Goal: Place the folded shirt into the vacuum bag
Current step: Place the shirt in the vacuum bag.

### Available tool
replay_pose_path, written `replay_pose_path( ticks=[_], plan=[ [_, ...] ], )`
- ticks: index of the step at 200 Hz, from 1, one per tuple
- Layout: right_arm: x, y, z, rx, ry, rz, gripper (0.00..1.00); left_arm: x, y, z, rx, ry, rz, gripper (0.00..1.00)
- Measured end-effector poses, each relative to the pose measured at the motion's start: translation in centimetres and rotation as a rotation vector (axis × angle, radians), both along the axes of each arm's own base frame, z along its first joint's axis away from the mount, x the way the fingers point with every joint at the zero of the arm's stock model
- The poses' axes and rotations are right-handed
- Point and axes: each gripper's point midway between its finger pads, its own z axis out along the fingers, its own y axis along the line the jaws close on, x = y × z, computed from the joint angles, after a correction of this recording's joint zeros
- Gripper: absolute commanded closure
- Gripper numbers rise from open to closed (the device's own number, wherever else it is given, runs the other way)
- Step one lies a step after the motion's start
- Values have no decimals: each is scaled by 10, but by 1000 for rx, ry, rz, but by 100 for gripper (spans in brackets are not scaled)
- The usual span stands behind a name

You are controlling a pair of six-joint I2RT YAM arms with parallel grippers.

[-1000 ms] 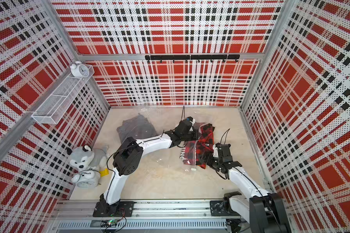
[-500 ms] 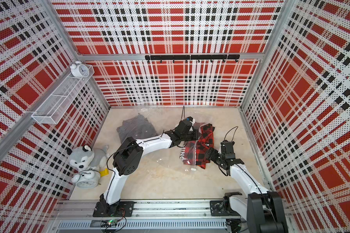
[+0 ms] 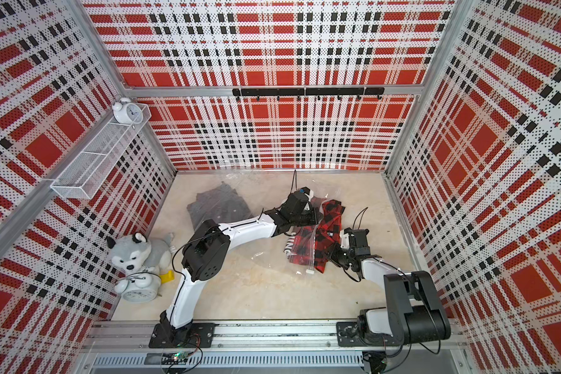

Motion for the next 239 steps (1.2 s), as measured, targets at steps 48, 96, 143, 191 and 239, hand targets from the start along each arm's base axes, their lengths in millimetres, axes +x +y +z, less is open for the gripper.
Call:
replay_pose_path(
  ticks=[48,96,143,191,239],
  plan=[
    [17,31,24,60,-66,83,78,-3,-3,0,-1,1,-6,100],
    [12,44,-5,84,14,107,46,-7,-6,0,-2,2,-14,100],
    [8,24,31,-1,-93,49,7,-8,-6,0,-2,3,-17,100],
    [15,-37,64,-100,-188,-149,0,-8,-6,-1,-1,5,-18,100],
    [50,-72,59,-132,-143,-217,6,-9,-7,-1,1,3,-25,100]
  ],
)
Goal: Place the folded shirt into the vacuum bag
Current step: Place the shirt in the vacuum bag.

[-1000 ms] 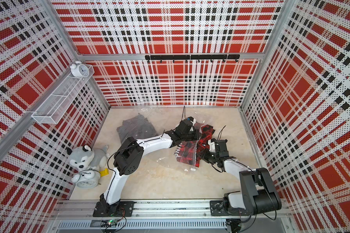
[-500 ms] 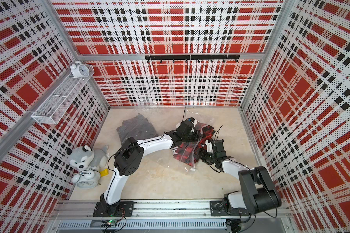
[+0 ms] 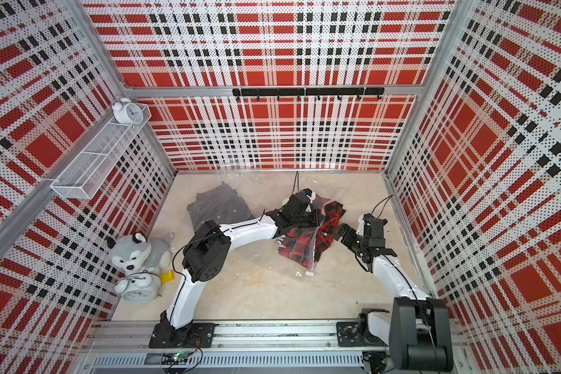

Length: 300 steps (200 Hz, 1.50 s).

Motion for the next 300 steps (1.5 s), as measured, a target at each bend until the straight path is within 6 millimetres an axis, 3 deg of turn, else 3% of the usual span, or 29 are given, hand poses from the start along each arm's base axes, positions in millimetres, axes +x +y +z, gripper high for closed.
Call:
replay_pose_path(
  ticks=[46,64,101,126,161,196,243,254,270,300],
  plan=[
    [46,1,-29,54,20,49,19,-12,-4,1,5,4,-22,100],
    [57,1,-43,88,29,54,31,-18,-8,3,4,3,-34,100],
    [67,6,-58,170,31,55,73,-28,-12,12,3,-6,-59,100],
    [71,12,-48,220,-18,73,78,-30,-13,14,1,-10,-68,100],
    [72,25,-35,267,-62,86,79,-34,-15,13,4,-7,-78,100],
    [75,50,-27,298,-87,114,80,-41,-20,14,2,-5,-94,100],
    [83,54,-59,344,-31,54,79,-45,-22,17,-6,1,-106,100],
    [83,53,-64,349,-20,41,71,-48,-23,21,-16,0,-116,100],
    [84,53,-63,355,-19,31,50,-50,-26,34,-44,-10,-122,100],
    [75,53,-47,316,-53,56,31,-41,-22,58,-105,-34,-100,100]
  ],
)
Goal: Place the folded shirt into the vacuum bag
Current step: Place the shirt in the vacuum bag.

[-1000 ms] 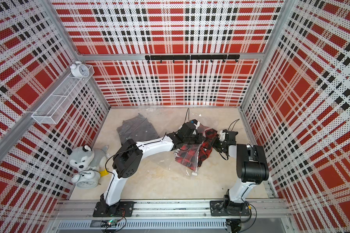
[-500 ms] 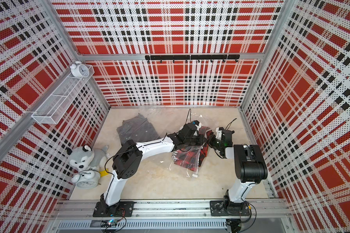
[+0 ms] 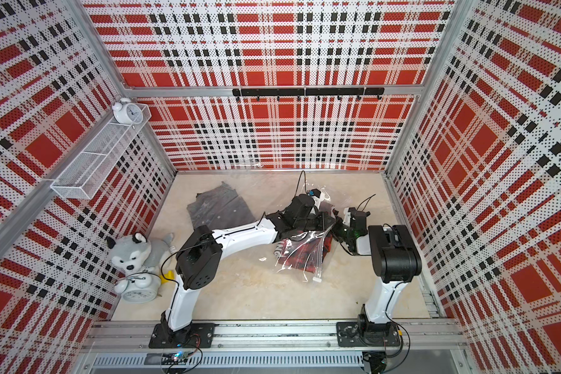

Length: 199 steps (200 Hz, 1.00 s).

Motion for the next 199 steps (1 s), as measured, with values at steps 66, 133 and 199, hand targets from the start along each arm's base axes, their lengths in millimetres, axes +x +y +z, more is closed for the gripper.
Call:
replay_pose_path(
  ticks=[66,133,199],
  plan=[
    [-73,-6,12,-126,14,54,7,26,17,14,-43,-14,57,100],
    [-126,9,4,-118,69,133,25,22,16,12,-45,-4,42,100],
    [-130,26,-16,-62,137,156,74,-4,4,-5,-26,21,2,100]
  ],
)
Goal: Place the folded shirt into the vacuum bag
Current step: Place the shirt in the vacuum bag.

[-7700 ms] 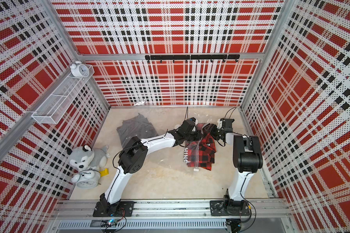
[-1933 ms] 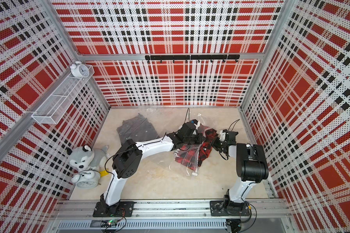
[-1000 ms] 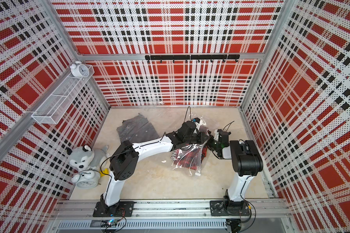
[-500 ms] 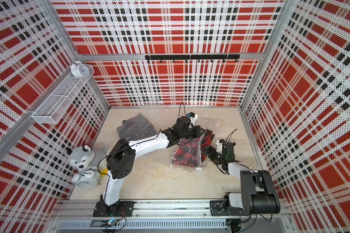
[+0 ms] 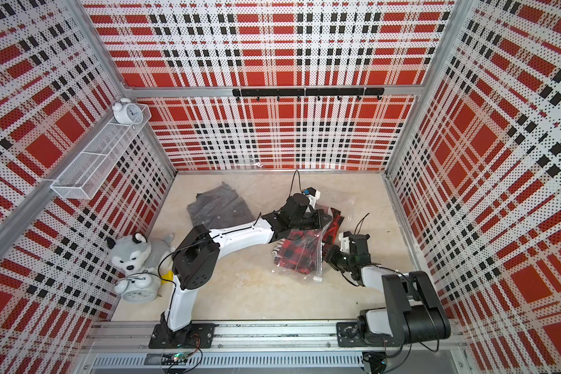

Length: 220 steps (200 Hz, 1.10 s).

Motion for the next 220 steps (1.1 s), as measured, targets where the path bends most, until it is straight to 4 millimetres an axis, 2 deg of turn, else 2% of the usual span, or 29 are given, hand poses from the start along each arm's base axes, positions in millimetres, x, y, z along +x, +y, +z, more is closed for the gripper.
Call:
replay_pose_path(
  ticks=[34,69,99,152,168,188,204,220],
  plan=[
    [14,8,0,40,-12,-10,80,-20,-9,0,1,5,-29,100],
    [39,26,10,91,-57,15,81,-31,-15,16,-21,-13,-42,100],
    [49,39,11,138,-74,20,82,-35,-16,25,-34,-24,-43,100],
    [69,54,12,217,-79,0,80,-31,-15,26,-29,-31,-20,100],
    [77,56,18,231,-90,-4,73,-26,-13,29,-32,-42,0,100],
    [82,57,23,230,-105,-5,57,-23,-13,34,-37,-51,14,100],
    [79,54,24,205,-108,-5,42,-23,-13,36,-41,-52,12,100],
    [71,51,28,183,-115,-10,32,-26,-14,39,-51,-54,-1,100]
  ],
)
